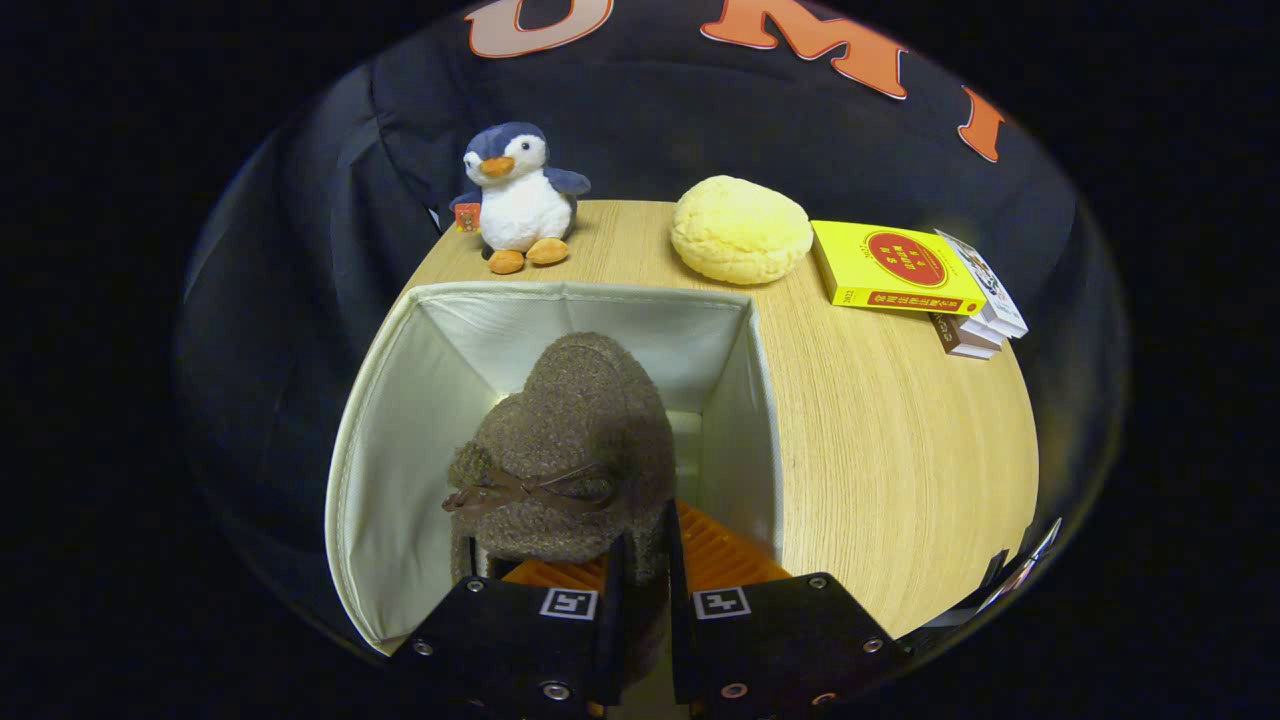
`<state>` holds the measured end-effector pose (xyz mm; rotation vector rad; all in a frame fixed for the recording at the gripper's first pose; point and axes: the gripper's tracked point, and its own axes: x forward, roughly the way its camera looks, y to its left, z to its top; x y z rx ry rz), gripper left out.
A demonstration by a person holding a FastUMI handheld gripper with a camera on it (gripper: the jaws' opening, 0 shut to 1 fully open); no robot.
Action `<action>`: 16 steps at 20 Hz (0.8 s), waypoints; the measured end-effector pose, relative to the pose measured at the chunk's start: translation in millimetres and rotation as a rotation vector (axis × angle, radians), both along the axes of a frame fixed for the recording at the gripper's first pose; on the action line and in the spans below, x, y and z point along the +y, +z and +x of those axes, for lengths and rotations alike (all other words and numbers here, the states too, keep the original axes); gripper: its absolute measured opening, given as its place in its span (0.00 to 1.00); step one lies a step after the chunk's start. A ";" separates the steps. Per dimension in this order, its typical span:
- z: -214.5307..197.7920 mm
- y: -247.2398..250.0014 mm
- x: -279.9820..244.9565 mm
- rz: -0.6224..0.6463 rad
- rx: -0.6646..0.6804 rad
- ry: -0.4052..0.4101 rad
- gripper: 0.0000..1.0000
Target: Open the storage box then place both shoes into the box .Put the left shoe in first, then the right shoe, with the right side of both shoes facing outward in a uniform manner.
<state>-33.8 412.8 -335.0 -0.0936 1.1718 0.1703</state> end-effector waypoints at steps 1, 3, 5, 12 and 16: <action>-3.1 3.1 -0.5 0.001 0.007 -0.001 0.23; -5.4 11.7 -0.7 0.017 0.013 0.002 0.32; -9.3 22.3 -1.6 0.030 0.009 0.016 0.38; 6.5 88.0 -22.8 0.092 -0.163 0.053 0.54; 24.9 135.4 -53.6 0.125 -0.290 0.027 0.63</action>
